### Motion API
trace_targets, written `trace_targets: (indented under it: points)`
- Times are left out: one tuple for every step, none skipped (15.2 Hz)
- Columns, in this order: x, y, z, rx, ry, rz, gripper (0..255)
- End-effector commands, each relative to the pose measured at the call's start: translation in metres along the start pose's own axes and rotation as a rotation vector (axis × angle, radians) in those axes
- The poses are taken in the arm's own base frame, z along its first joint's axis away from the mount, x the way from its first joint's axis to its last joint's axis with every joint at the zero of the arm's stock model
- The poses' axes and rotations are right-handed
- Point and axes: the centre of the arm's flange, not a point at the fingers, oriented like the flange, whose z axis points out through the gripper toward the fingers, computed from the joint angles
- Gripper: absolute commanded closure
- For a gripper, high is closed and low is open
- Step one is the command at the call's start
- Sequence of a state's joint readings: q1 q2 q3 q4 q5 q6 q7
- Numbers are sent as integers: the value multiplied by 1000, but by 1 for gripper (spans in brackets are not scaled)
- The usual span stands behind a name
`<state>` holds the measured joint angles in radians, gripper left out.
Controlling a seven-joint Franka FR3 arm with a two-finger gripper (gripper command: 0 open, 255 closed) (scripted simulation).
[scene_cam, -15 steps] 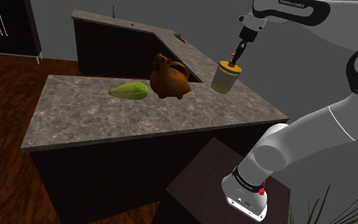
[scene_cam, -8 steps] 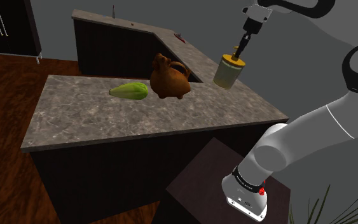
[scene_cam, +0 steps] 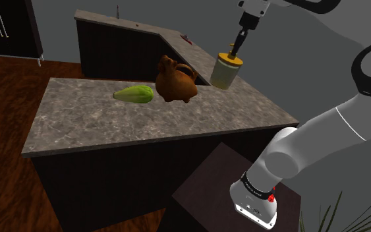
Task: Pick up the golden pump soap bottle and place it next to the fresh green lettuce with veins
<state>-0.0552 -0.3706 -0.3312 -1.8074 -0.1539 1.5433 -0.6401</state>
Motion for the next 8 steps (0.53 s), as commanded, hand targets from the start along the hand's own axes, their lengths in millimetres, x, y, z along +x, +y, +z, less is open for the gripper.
trace_targets:
  points:
    - [21, -17, -3, 0, 1, 1, 255]
    - [31, -26, -4, 0, 1, 1, 255]
    - [41, -34, -4, 0, 1, 1, 255]
    - [51, -43, -4, 0, 1, 1, 255]
    - [61, -51, -5, 0, 1, 1, 255]
    - [71, -60, -5, 0, 1, 1, 255]
    - [81, -69, -5, 0, 1, 1, 255]
    - [91, -77, -5, 0, 1, 1, 255]
